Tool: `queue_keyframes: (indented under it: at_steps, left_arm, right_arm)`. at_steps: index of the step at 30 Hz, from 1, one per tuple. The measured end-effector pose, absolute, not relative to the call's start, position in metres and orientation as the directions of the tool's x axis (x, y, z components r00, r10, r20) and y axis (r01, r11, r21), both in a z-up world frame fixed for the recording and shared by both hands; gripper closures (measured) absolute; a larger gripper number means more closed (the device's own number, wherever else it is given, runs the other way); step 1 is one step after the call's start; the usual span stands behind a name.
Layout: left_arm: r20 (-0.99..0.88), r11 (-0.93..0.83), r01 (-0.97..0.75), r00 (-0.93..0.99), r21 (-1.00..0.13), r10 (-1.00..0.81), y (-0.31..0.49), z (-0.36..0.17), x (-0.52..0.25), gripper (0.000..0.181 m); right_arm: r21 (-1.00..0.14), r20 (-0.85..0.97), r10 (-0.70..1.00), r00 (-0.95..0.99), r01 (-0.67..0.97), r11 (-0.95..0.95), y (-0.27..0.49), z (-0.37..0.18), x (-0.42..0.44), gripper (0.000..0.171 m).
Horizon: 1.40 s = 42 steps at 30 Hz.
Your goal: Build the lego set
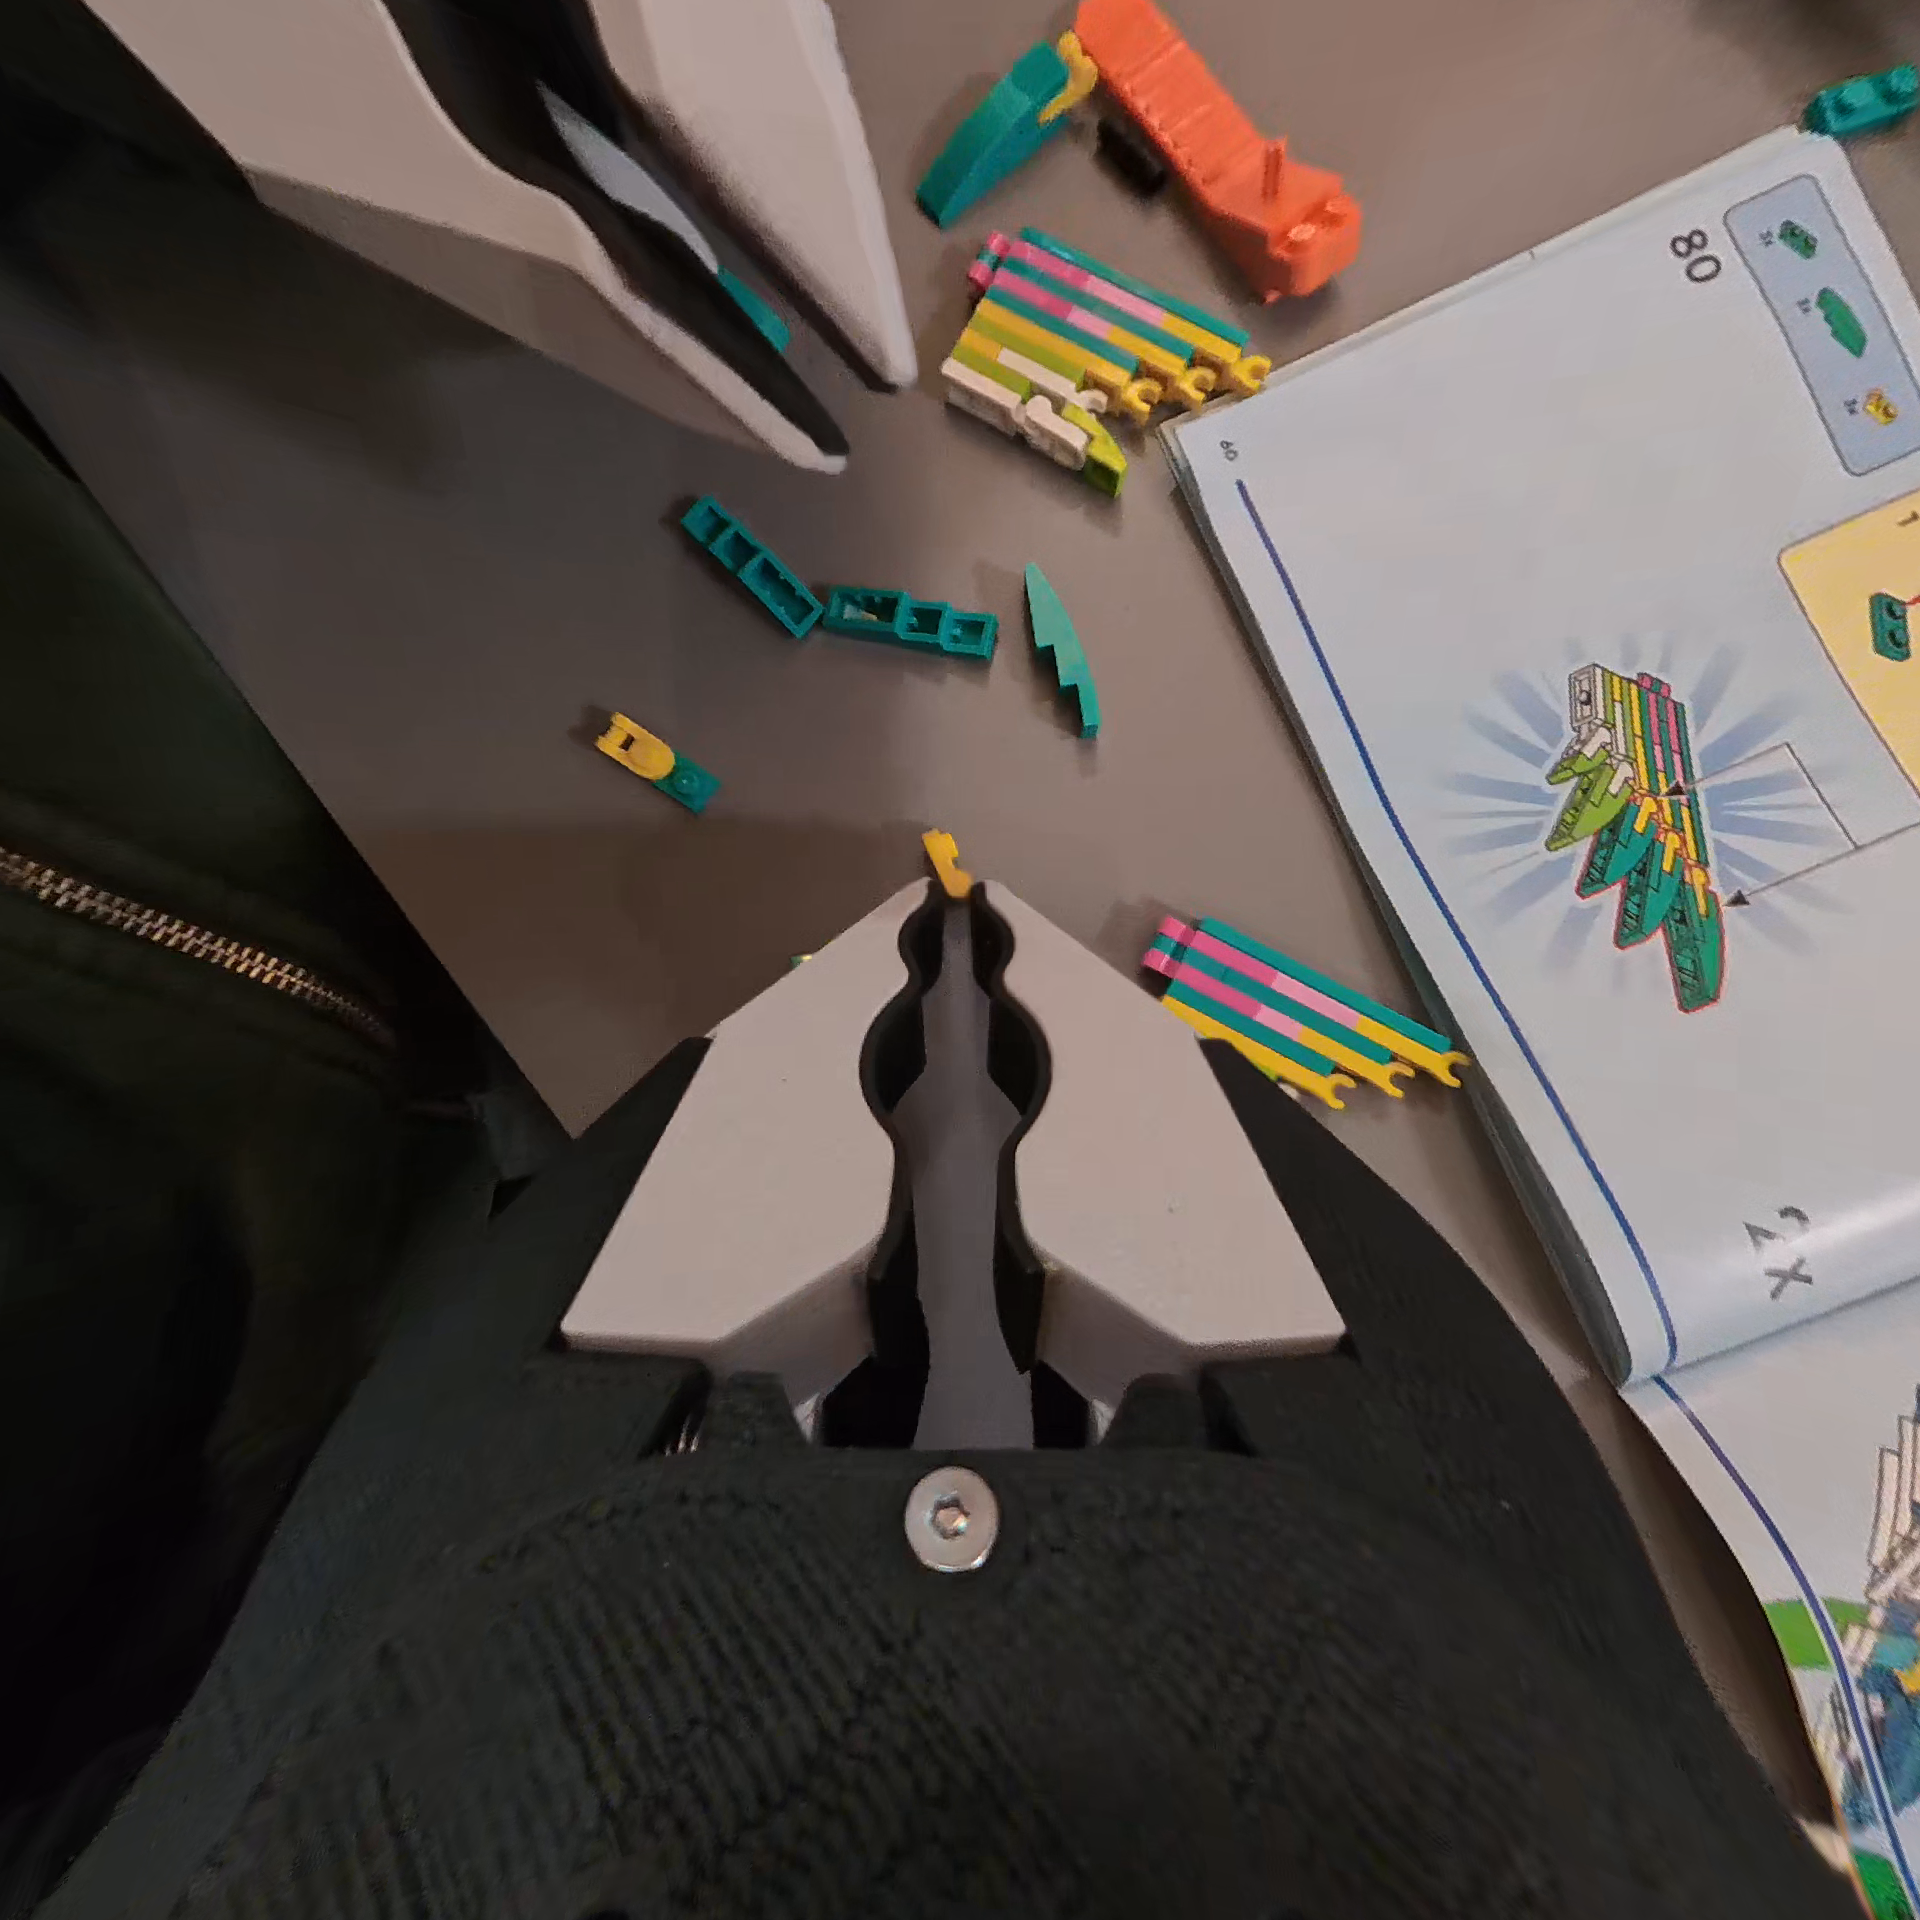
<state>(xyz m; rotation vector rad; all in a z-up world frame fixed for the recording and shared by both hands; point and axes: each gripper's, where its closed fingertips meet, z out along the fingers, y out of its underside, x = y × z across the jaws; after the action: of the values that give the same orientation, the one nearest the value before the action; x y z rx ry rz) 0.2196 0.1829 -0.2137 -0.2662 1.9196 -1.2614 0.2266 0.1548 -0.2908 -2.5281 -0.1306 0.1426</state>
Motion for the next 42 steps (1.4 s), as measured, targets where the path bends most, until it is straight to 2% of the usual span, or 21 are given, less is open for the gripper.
queue_keyframes:
  at_steps: [1, 4, 6, 8, 11, 15, 18, 21, 24, 29, 33, 38, 40, 42]
  left_arm:
    - [-0.503, 0.475, 0.242, -0.657, -0.846, -0.561, 0.182, -0.214, 0.219, 0.178]
    - [-0.448, 0.403, 0.238, -0.681, -0.884, -0.579, 0.18, -0.206, 0.218, 0.17]
    - [-0.354, 0.297, 0.209, -0.707, -0.932, -0.613, 0.18, -0.195, 0.217, 0.162]
    - [-0.243, 0.169, 0.176, -0.738, -0.97, -0.629, 0.181, -0.183, 0.216, 0.159]
    - [-0.1, -0.025, 0.14, -0.808, -0.99, -0.581, 0.182, -0.166, 0.208, 0.161]
    - [-0.004, -0.219, 0.1, -0.917, -0.971, -0.399, 0.174, -0.147, 0.183, 0.165]
    - [0.007, -0.28, 0.081, -0.954, -0.957, -0.301, 0.17, -0.14, 0.17, 0.165]
    - [0.047, -0.329, 0.014, -0.983, -0.944, -0.178, 0.164, -0.135, 0.157, 0.174]
    - [0.074, -0.355, -0.033, -0.992, -0.934, -0.101, 0.16, -0.133, 0.15, 0.172]
    - [0.113, -0.35, -0.083, -0.991, -0.933, -0.066, 0.156, -0.136, 0.149, 0.152]
    - [0.082, -0.353, -0.064, -0.996, -0.933, -0.037, 0.156, -0.136, 0.143, 0.176]
    - [0.097, -0.352, -0.076, -0.994, -0.933, -0.041, 0.157, -0.136, 0.147, 0.176]
    - [0.103, -0.361, -0.075, -0.993, -0.929, -0.058, 0.161, -0.135, 0.151, 0.176]
    - [0.132, -0.403, -0.087, -0.988, -0.911, -0.084, 0.169, -0.13, 0.157, 0.176]
  right_arm:
    - [-0.587, -0.077, 0.136, 0.988, 0.065, -0.807, 0.157, -0.289, 0.225, 0.168]
    - [-0.744, -0.099, 0.14, 0.985, 0.02, -0.667, 0.174, -0.261, 0.224, 0.169]
    - [-0.869, -0.177, 0.156, 0.972, -0.08, -0.489, 0.185, -0.228, 0.22, 0.169]
    - [-0.925, -0.3, 0.224, 0.927, -0.226, -0.305, 0.19, -0.196, 0.212, 0.169]
    - [-0.899, -0.437, 0.363, 0.823, -0.399, -0.178, 0.188, -0.172, 0.198, 0.17]
    - [-0.788, -0.579, 0.542, 0.609, -0.588, -0.181, 0.183, -0.159, 0.178, 0.169]
    - [-0.705, -0.637, 0.63, 0.445, -0.667, -0.242, 0.18, -0.155, 0.165, 0.169]
    - [-0.638, -0.65, 0.705, 0.284, -0.707, -0.304, 0.174, -0.147, 0.152, 0.17]
    - [-0.62, -0.656, 0.721, 0.223, -0.705, -0.345, 0.174, -0.147, 0.143, 0.17]
    - [-0.609, -0.654, 0.73, 0.195, -0.709, -0.356, 0.174, -0.146, 0.14, 0.17]
    - [-0.613, -0.658, 0.727, 0.197, -0.7, -0.366, 0.174, -0.146, 0.138, 0.17]
    - [-0.621, -0.657, 0.715, 0.238, -0.709, -0.335, 0.177, -0.147, 0.142, 0.169]
    - [-0.651, -0.65, 0.69, 0.318, -0.701, -0.29, 0.177, -0.148, 0.149, 0.169]
    - [-0.688, -0.635, 0.639, 0.434, -0.694, -0.212, 0.172, -0.145, 0.164, 0.161]
